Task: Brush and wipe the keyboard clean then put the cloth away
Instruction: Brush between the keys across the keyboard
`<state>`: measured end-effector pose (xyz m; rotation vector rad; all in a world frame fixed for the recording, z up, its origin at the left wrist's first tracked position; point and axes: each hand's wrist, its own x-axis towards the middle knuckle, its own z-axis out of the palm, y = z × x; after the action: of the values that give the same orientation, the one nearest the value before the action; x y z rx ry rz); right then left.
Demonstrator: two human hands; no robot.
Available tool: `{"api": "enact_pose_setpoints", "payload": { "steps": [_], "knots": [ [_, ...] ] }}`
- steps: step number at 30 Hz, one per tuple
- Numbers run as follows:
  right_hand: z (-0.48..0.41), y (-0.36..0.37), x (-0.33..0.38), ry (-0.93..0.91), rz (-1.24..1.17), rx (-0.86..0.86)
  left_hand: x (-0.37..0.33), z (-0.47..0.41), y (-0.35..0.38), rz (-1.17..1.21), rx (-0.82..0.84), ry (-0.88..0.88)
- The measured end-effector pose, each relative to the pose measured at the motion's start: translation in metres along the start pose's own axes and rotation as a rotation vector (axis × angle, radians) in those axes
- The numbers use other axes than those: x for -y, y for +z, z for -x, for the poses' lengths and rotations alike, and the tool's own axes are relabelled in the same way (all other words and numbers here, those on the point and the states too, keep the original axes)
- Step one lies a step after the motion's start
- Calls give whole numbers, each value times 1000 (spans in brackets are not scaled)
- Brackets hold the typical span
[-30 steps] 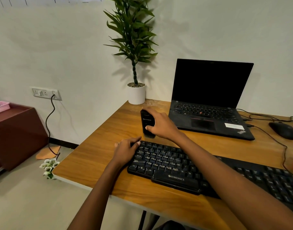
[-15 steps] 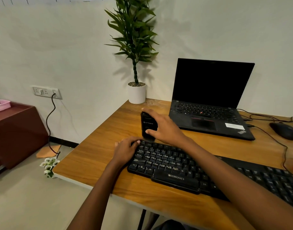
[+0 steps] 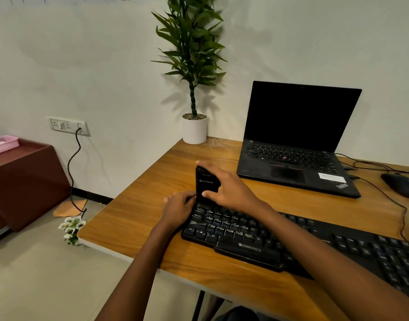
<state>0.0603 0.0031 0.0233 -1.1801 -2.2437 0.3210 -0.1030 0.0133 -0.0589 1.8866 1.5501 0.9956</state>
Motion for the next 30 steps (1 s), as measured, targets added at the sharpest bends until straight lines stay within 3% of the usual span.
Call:
{"api": "enact_pose_setpoints", "payload": {
  "steps": [4, 10, 13, 30],
  "knots": [
    [-1, 0, 2, 1, 92, -47, 0, 1, 1, 24, 1, -11],
    [-10, -15, 0, 26, 112, 42, -3, 1, 0, -34, -38, -27],
    [-7, -10, 1, 19, -16, 55, -6, 2, -1, 5, -29, 21],
    [4, 2, -4, 14, 18, -116, -6, 2, -1, -69, -34, -18]
  ]
}}
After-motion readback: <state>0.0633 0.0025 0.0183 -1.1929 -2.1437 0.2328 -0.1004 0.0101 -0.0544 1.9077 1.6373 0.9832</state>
